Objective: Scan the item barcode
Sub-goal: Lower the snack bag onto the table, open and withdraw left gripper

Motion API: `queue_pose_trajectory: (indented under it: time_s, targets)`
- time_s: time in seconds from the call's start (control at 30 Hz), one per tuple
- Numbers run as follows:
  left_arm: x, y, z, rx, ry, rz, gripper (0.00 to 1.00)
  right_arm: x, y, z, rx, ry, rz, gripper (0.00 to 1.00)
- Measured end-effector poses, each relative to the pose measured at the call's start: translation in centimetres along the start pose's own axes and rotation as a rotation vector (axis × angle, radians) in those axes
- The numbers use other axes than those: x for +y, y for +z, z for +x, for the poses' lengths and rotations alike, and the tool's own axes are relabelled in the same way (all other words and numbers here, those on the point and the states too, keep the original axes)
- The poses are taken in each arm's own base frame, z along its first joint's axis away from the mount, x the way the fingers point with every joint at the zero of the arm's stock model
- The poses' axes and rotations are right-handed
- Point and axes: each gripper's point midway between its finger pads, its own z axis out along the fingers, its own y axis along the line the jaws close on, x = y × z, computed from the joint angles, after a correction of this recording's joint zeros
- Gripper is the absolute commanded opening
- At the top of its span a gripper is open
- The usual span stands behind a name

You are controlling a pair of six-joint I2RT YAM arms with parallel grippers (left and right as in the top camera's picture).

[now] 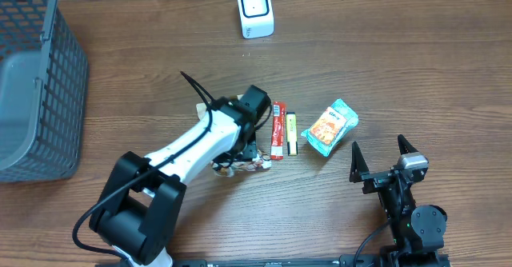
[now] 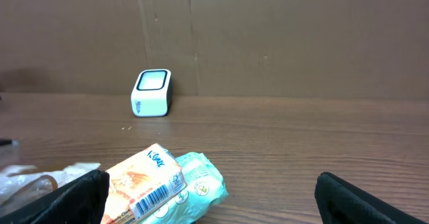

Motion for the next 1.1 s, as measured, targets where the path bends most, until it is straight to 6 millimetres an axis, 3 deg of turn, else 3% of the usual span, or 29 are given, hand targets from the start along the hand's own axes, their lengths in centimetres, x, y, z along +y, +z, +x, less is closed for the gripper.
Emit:
queue_pose_trajectory:
  time_s: [0.23,0.43,0.6,0.73,0.9,1.1]
  targets:
    - [0.4,-4.3,-3.5,-0.085,0.087,-0.006,0.48,0.0,0.0,0.0,0.001,0.0,0.0,1.0]
    - [-0.8,-6.2,-3.7,-0.091,0.114,0.066,0.26,0.0,0.0,0.0,0.001,0.0,0.0,1.0]
    - [-2.6,-5.6,-3.3,-0.078,0.115,0.152,0.24,0.0,0.0,0.0,0.0,0.0,0.0,1.0]
    - [-3.3,-3.3,-2.6,-0.08,0.102,0.176,0.24,0.0,0.0,0.0,0.0,0.0,0.0,1.0]
    - [-1.7,0.0,0.0,-0.009,0.081,0.127,0.24,0.0,0.0,0.0,0.0,0.0,0.0,1.0]
    - [-0.2,0.4,0.2,-0.029,0.084,0.063,0.25,0.0,0.0,0.0,0.0,0.0,0.0,1.0]
